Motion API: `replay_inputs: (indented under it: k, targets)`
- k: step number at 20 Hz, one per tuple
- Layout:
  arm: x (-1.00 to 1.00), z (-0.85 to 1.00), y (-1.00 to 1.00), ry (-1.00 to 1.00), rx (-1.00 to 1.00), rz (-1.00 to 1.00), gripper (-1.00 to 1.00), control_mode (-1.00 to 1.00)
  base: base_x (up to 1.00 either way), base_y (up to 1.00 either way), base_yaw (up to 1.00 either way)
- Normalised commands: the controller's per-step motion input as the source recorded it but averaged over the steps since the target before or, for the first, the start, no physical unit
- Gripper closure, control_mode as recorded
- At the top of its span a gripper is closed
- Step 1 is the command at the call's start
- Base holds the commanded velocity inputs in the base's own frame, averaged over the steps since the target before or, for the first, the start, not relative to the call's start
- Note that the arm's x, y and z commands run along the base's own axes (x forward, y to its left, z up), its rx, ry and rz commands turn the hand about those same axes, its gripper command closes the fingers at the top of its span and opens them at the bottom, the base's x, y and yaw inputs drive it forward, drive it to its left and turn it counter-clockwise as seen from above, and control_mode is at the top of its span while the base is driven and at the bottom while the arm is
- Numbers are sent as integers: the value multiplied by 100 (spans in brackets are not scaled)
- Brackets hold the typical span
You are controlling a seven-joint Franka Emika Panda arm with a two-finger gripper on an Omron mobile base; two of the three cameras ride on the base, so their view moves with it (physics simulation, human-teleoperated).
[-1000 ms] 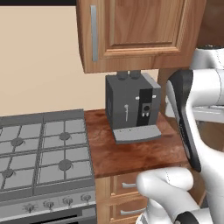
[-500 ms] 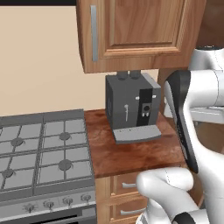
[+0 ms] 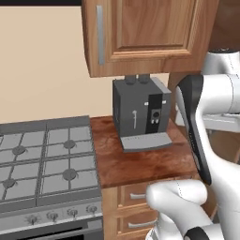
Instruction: Store the kebab skewer in the freezer for long-term storage. Close the freezer door after placing the cooked food.
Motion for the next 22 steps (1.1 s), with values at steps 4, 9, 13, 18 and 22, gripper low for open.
replay_inputs:
  k: [4, 9, 13, 18, 22]
  targets:
    - [0, 0, 0, 0, 0, 0, 100, 100, -79, 0, 0]
    - [0, 0, 0, 0, 0, 0, 100, 100, -99, 0, 0]
    - [0, 0, 0, 0, 0, 0, 100, 100, -85, 1, 0]
    - [0, 0, 0, 0, 0, 0, 100, 100, -81, 1, 0]
    - [0, 0, 0, 0, 0, 0, 100, 100, -69, -2, -8]
